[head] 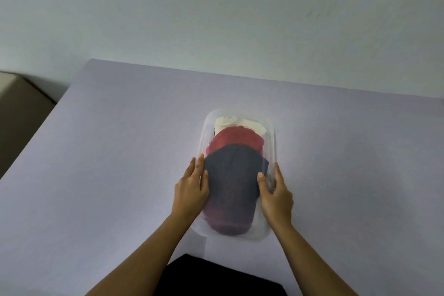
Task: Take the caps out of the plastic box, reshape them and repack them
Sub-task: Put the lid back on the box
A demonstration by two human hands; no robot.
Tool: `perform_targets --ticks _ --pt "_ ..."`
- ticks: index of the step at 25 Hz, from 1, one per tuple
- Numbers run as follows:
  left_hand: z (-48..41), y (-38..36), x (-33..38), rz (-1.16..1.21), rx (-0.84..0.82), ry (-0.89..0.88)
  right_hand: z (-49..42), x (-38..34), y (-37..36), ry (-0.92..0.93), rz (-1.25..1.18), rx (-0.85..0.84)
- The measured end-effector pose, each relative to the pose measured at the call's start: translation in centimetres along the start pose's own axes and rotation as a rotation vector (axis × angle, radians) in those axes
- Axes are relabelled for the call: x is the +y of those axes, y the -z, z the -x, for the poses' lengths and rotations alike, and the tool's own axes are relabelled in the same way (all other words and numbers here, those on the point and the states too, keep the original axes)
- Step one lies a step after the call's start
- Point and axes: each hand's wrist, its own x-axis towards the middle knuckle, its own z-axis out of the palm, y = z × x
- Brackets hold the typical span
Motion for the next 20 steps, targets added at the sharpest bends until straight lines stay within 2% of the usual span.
perform_targets --ticks 4,8,14,20 --pt "-1.8 -0.3 1.3 0.009 -0.009 -0.015 -2.3 -0.6 1.3 0.058 0.012 0.043" --pt "-7.9 -1.0 5.2 0.055 0.004 -0.048 -8.6 -2.5 3.6 0.084 -0.039 0.086" --pt "-16.0 -3.6 9.4 0.036 -0.053 -0.046 -17.9 -3.1 5.2 0.058 0.001 0.057" --pt "-20.5 -5.7 10.7 0.026 -0.010 -0.057 -23.0 -3.3 5.4 0.068 0.004 0.063"
